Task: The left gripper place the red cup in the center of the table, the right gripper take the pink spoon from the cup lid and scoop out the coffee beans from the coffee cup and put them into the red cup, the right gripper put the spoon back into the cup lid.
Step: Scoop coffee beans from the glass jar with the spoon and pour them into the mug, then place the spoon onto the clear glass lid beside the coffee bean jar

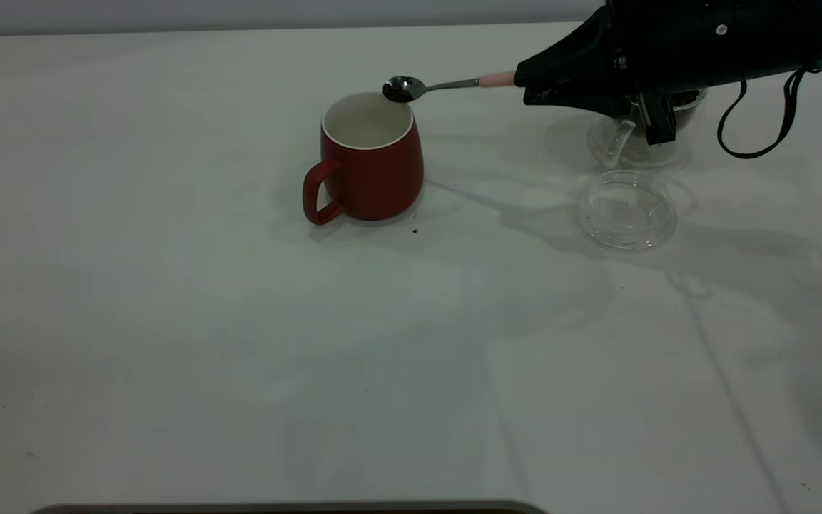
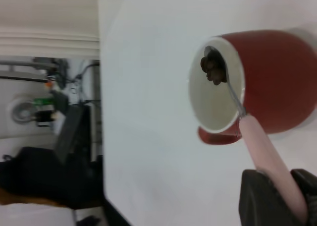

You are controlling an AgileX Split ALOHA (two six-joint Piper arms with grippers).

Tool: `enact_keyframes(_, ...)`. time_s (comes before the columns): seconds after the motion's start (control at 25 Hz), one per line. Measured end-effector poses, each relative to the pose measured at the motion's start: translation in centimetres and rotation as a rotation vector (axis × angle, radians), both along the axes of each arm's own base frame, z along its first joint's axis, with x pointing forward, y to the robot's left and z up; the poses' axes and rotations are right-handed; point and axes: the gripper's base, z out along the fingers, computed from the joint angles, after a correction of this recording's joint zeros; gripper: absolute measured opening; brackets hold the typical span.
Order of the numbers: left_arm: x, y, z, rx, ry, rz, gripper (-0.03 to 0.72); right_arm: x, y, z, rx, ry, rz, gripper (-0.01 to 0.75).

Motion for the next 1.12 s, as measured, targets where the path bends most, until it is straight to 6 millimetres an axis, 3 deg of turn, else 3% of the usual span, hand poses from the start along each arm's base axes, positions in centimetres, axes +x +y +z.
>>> enact_keyframes(0.44, 0.0, 0.0, 0.0, 0.000, 0.000, 0.000, 0.569, -0.1, 0.3, -0.2, -0.189, -0.400, 0.236, 0.113)
enact_keyframes(0.72, 0.0, 0.0, 0.0, 0.001, 0.000, -0.001, 0.569, -0.1, 0.0, 0.3, -0.142, -0.363, 0.207, 0.113)
enact_keyframes(0.92, 0.0, 0.0, 0.0, 0.001, 0.000, -0.001, 0.569, -1.1, -3.3, 2.9, -0.029, -0.229, 0.046, 0.113)
enact_keyframes(1.12, 0.0, 0.0, 0.0, 0.001, 0.000, -0.001, 0.569, -4.2, -8.0, 2.5, 0.006, -0.052, -0.144, 0.113)
